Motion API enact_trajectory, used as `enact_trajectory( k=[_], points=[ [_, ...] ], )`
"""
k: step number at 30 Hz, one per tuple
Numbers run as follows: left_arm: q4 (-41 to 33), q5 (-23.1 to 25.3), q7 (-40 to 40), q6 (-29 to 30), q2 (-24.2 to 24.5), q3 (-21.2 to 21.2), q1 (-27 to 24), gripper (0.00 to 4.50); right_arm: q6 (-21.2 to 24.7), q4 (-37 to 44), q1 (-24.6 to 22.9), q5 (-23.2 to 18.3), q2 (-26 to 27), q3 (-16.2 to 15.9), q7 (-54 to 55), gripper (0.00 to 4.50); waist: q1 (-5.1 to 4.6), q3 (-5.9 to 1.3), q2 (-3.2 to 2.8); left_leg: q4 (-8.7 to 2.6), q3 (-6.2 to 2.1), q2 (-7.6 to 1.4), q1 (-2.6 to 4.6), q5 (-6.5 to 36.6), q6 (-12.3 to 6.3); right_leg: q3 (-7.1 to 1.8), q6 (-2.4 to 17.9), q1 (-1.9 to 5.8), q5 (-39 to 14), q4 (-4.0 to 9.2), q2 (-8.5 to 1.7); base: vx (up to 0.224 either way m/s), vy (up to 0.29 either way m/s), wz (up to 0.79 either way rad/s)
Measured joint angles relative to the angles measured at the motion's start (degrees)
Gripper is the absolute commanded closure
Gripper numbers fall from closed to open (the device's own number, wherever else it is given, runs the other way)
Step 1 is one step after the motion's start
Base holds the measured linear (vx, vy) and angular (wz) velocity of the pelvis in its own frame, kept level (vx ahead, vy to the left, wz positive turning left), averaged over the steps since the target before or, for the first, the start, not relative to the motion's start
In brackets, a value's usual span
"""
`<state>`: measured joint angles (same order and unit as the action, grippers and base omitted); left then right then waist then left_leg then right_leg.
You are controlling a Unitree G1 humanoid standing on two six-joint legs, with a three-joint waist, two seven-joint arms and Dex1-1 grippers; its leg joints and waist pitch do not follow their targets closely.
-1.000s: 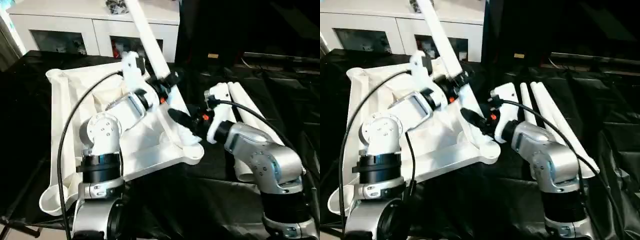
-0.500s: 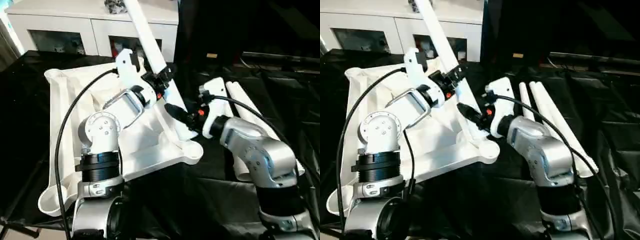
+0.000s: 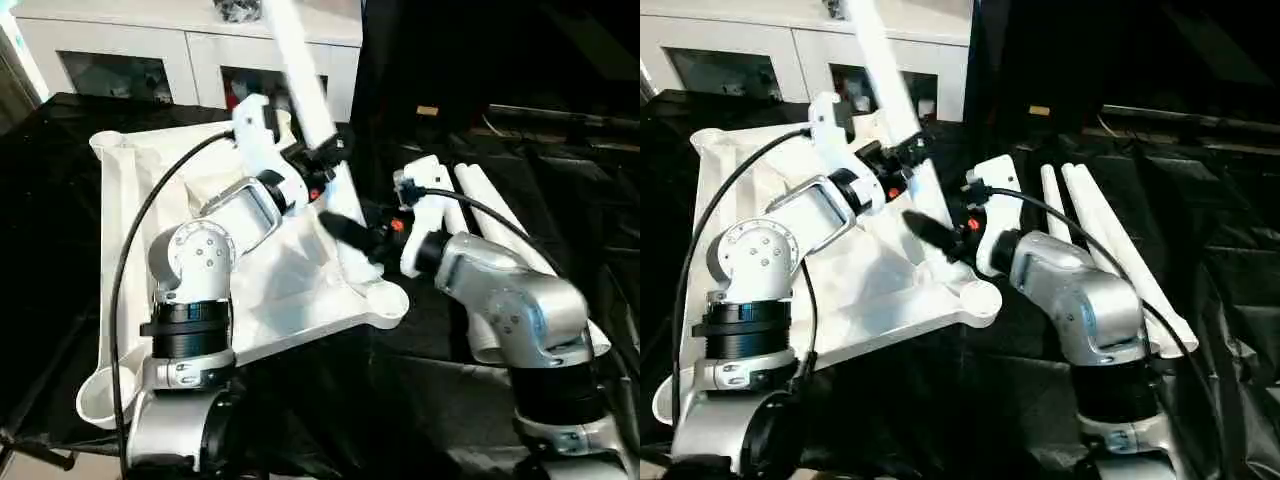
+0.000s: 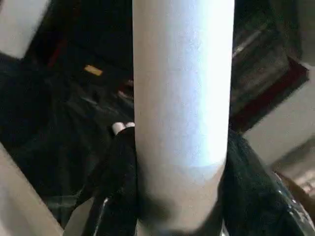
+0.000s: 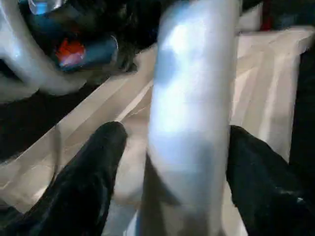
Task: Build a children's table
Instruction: Pick table leg
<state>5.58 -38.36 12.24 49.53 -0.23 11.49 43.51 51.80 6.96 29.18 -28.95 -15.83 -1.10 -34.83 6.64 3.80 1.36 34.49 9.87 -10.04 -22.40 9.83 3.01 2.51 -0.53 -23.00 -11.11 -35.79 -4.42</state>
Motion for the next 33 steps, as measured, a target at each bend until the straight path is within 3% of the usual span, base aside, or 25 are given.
enact_trajectory(
  k=[3, 6, 9, 16, 18, 20, 21, 22, 33],
  points=[
    [0.39, -0.17, 4.36, -0.01, 2.62, -1.29, 0.01, 2.64, 6.35, -0.97, 0.72, -4.03, -2.99, 4.12, -2.18, 1.04, -0.19, -0.04, -0.24, 0.01, 0.0, 0.01, 0.08, -0.01, 0.02, -0.02, 0.03, 0.01, 0.03, -0.05, 0.0, 0.0, 0.0, 0.0],
    [0.5, -0.21, 6.86, -0.17, 3.68, -1.43, 0.27, 2.64, 9.52, -3.17, 2.72, -6.02, -3.13, 5.38, -2.96, 1.04, -0.75, -0.02, -0.16, 0.0, 0.0, -0.03, 0.19, -0.05, 0.08, -0.01, 0.08, 0.01, 0.06, -0.18, 0.03, 0.0, 0.0, 0.0],
    [1.28, -0.24, 9.9, -1.21, 4.95, -1.65, 0.78, 2.64, 10.06, -5.88, 4.74, -7.08, -3.14, 5.51, -4.09, 1.04, -0.79, 0.06, 0.15, -0.02, 0.02, -0.07, 0.24, -0.09, 0.15, 0.02, 0.12, 0.0, 0.08, -0.27, 0.04, 0.0, 0.0, 0.0],
    [2.19, -3.24, 16.93, -1.36, 5.57, -1.63, 1.51, 2.64, 10.66, -7.37, 5.6, -9.16, -5.4, 4.66, -9.81, 1.04, 0.59, 0.08, 0.31, 0.05, 0.05, -0.05, 0.13, -0.18, -0.01, -0.01, 0.13, 0.02, 0.09, -0.21, 0.0, 0.0, 0.0, 0.0],
    [1.88, -4.65, 20.47, -1.18, 6.06, -2.43, 1.51, 2.64, 10.79, -7.48, 5.6, -9.98, -6.05, 4.47, -12.04, 0.68, 1.01, 0.08, 0.31, 0.04, 0.05, -0.05, 0.12, -0.19, -0.02, 0.0, 0.13, 0.0, 0.09, -0.21, 0.0, 0.0, 0.0, 0.0],
    [0.82, -5.28, 23.27, -1.02, 6.6, -3.54, 1.51, 2.64, 10.8, -7.71, 5.6, -10.91, -6.56, 4.45, -13.77, 0.68, 1.46, 0.08, 0.31, 0.04, 0.05, -0.05, 0.13, -0.19, -0.01, 0.0, 0.13, -0.01, 0.09, -0.22, 0.0, 0.0, 0.0, 0.0],
    [0.32, -5.6, 24.54, -1.01, 6.65, -3.94, 1.55, 2.64, 10.8, -7.8, 5.6, -11.41, -6.8, 4.44, -14.52, 0.62, 1.51, 0.08, 0.31, 0.04, 0.05, -0.05, 0.15, -0.19, -0.01, -0.01, 0.13, 0.0, 0.09, -0.23, 0.0, 0.0, 0.0, 0.0],
    [0.33, -5.68, 25.15, -0.98, 6.71, -4.17, 1.68, 2.64, 10.8, -7.8, 5.61, -11.59, -6.91, 4.39, -15.04, 0.29, 1.56, 0.07, 0.27, 0.04, 0.05, -0.05, 0.15, -0.2, 0.0, 0.0, 0.14, 0.0, 0.1, -0.24, 0.0, 0.0, 0.0, 0.0],
    [0.85, -6.15, 31.44, -0.4, 7.75, -6.96, 2.42, 2.64, 10.9, -7.64, 5.29, -11.99, -8.5, 1.63, -18.36, 0.14, 1.55, 0.02, 0.16, 0.04, 0.03, -0.05, 0.19, -0.27, 0.12, 0.0, 0.21, 0.03, 0.16, -0.28, 0.0, 0.0, 0.0, 0.0]
  ],
)
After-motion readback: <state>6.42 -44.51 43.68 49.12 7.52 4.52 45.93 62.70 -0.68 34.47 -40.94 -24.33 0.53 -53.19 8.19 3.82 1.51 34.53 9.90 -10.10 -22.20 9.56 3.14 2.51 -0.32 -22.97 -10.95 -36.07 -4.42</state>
